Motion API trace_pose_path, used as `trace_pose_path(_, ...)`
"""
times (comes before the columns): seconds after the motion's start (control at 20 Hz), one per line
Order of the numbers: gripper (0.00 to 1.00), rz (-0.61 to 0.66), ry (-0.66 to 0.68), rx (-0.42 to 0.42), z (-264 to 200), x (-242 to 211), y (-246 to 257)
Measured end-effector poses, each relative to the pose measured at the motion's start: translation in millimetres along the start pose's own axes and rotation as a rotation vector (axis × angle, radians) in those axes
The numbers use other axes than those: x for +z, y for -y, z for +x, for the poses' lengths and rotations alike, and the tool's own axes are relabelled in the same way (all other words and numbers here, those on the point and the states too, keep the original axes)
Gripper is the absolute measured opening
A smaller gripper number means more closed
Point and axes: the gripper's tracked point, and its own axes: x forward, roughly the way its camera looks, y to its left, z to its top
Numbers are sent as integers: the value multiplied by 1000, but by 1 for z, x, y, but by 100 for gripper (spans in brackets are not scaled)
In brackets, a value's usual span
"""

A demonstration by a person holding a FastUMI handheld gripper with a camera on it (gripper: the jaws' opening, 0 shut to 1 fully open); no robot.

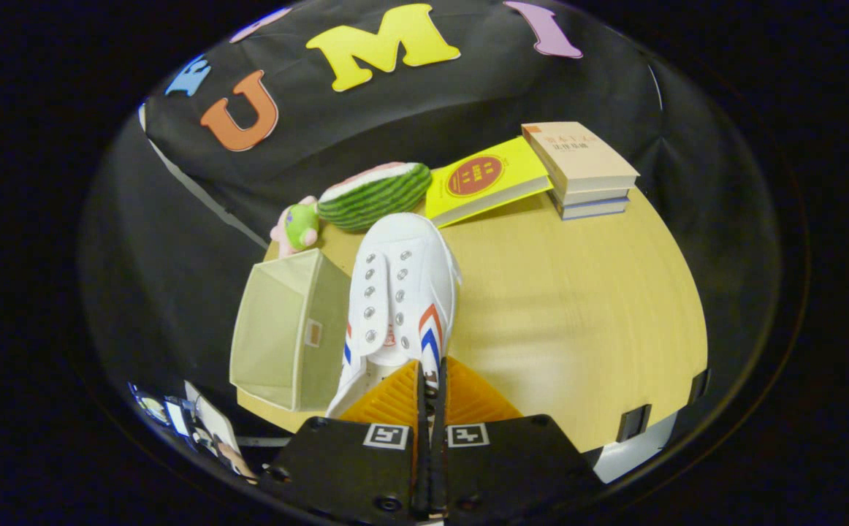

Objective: Open the storage box then place both shoes into the box .Put the left shoe in first, then the right shoe, with the right side of both shoes facing outward in a uniform manner.

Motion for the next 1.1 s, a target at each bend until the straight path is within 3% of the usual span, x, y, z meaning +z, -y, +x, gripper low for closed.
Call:
trace_pose_path(0.3, 6, -39, 36, 56, -4, 4, -92)
trace_pose_path(0.6, 6, -2, 9, 97, 44, -10, -169)
trace_pose_path(1.1, 6, -36, 82, 6, 102, -38, -196)
